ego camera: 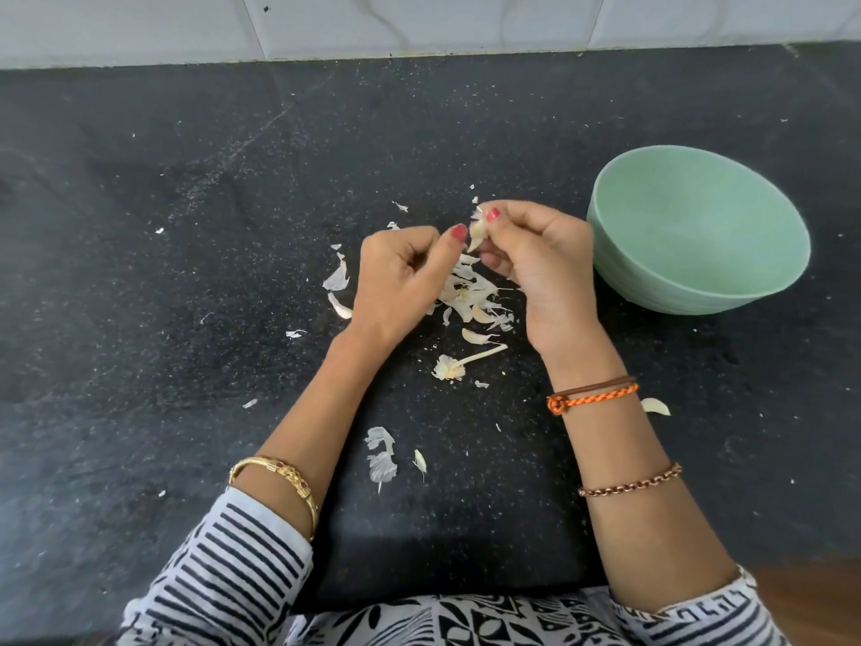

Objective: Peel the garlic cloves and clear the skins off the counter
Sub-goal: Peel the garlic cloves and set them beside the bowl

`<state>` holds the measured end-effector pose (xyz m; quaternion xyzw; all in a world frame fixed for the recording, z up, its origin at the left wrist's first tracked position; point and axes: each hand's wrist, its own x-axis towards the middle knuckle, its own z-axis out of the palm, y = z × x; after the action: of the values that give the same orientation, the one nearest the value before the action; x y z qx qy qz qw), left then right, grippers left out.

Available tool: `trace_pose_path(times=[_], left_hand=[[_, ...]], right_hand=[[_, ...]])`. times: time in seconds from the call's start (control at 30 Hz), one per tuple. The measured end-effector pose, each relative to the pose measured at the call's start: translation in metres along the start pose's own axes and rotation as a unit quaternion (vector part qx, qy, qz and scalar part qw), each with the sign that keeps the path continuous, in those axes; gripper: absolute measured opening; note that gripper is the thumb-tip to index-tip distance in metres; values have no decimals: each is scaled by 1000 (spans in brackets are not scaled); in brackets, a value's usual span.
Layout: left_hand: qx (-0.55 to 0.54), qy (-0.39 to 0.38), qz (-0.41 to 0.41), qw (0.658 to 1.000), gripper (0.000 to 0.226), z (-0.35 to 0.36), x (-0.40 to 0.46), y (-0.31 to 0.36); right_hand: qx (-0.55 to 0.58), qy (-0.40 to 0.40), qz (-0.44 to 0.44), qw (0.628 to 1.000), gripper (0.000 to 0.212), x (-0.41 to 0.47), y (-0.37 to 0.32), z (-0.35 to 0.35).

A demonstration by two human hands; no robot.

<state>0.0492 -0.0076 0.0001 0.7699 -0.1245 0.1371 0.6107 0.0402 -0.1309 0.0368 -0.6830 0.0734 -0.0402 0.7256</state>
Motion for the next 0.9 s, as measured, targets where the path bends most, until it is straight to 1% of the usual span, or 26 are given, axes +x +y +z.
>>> trace_pose_path(times=[0.03,0.07,0.17,0.2,0.3,0.37,0.47,0.6,0.7,0.77,0.9], left_hand=[[1,-1,0,1000,48,0,0,-1],[-2,1,3,1000,44,-1,0,-2],[-21,11,15,1000,13,-1,1,0],[-23,17,21,999,9,-1,1,1],[-34,33,19,999,10,2,1,0],[-44,35,6,998,9,3,1,1],[-79,46,-15,996,11,4,1,2],[-113,64,-42,991,7,6,-1,6],[-141,77,-76,984,15,9,-1,6],[-141,68,-72,985,12,9,-1,6],[-129,46,-33,990,12,8,-2,7]], right_hand=[[-7,15,-16,1000,11,0,1,1],[-12,29,-30,999,12,0,2,1],[-30,63,-74,995,16,1,5,1],[-39,69,-90,993,16,2,6,2],[-72,78,-136,985,16,3,11,4],[-79,80,-159,981,11,4,14,5],[-92,75,-175,977,7,5,16,6],[-154,64,-200,965,10,6,18,7],[-159,78,-215,960,11,7,19,5],[-144,84,-218,962,11,7,18,4],[-125,90,-215,965,12,5,17,6]])
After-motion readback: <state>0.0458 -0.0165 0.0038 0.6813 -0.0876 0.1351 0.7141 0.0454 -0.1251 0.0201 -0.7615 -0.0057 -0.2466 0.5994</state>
